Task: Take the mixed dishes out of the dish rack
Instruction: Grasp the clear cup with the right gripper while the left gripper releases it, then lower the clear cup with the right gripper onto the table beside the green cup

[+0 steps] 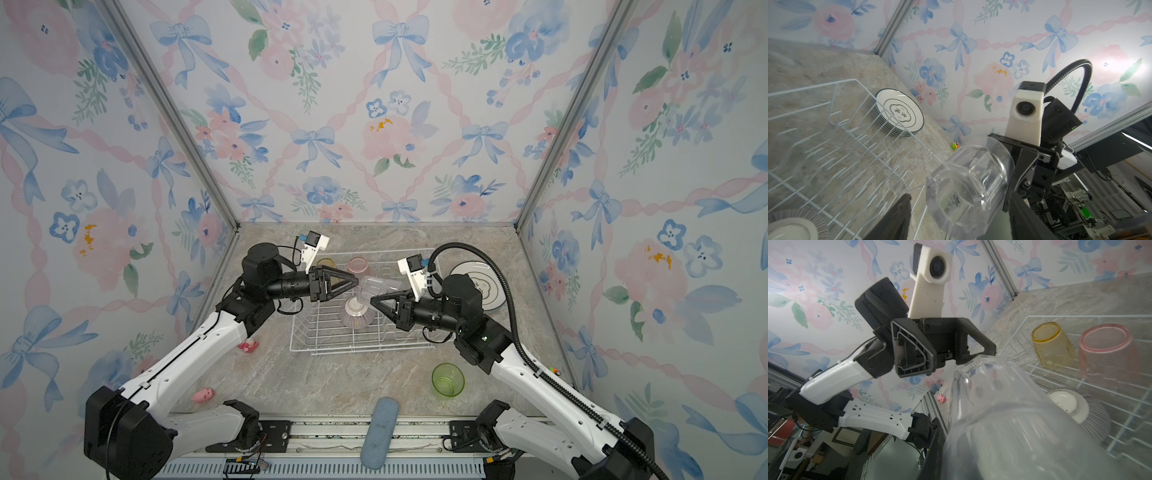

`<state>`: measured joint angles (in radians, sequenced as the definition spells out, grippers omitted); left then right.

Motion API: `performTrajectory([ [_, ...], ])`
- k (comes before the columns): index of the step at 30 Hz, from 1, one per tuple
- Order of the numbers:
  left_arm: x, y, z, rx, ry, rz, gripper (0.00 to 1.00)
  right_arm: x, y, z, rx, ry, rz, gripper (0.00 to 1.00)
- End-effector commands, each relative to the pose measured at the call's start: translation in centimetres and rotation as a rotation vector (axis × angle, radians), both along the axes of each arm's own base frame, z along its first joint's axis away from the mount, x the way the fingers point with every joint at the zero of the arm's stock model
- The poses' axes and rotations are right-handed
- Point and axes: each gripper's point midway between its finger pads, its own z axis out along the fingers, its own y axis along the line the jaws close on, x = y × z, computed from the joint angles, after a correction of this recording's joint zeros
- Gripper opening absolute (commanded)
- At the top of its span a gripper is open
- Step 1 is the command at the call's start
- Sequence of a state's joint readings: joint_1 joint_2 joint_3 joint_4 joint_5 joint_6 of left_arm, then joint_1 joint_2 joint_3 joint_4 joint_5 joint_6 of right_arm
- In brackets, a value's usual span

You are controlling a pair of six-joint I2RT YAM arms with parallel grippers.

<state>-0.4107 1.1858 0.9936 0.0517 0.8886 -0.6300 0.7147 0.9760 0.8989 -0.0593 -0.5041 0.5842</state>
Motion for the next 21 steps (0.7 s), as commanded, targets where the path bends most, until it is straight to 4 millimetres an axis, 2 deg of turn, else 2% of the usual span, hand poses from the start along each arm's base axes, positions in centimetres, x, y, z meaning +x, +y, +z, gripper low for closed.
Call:
performTrajectory([
  [1, 1.1, 2.5, -2.0, 0.204, -0.005, 0.16, 0.67, -2.4, -1.7, -2.0, -0.288, -0.042, -0.008, 0.0],
  [6, 2.7, 6.4, -6.5, 0.437, 0.055, 0.39, 0.68, -5.5, -3.7, -6.1, -0.679, -0.064, -0.015, 0.0],
  [9, 3.3, 9.1, -8.0, 0.54, 0.055, 0.53, 0.68, -7.0, -4.9, -8.7, -0.874, -0.069, -0.013, 0.0],
  [12, 3.7, 11.3, -8.9, 0.615, 0.051, 0.635, 0.7, -8.8, -5.0, -10.8, -1.008, -0.064, 0.03, 0.0],
  [18, 3.9, 11.6, -8.9, 0.63, 0.042, 0.651, 0.71, -11.2, -4.2, -15.4, -1.152, 0.023, 0.128, 0.0],
  [21, 4.0, 11.4, -9.2, 0.633, 0.048, 0.634, 0.71, -11.6, -4.2, -17.5, -1.21, 0.064, 0.148, 0.0],
])
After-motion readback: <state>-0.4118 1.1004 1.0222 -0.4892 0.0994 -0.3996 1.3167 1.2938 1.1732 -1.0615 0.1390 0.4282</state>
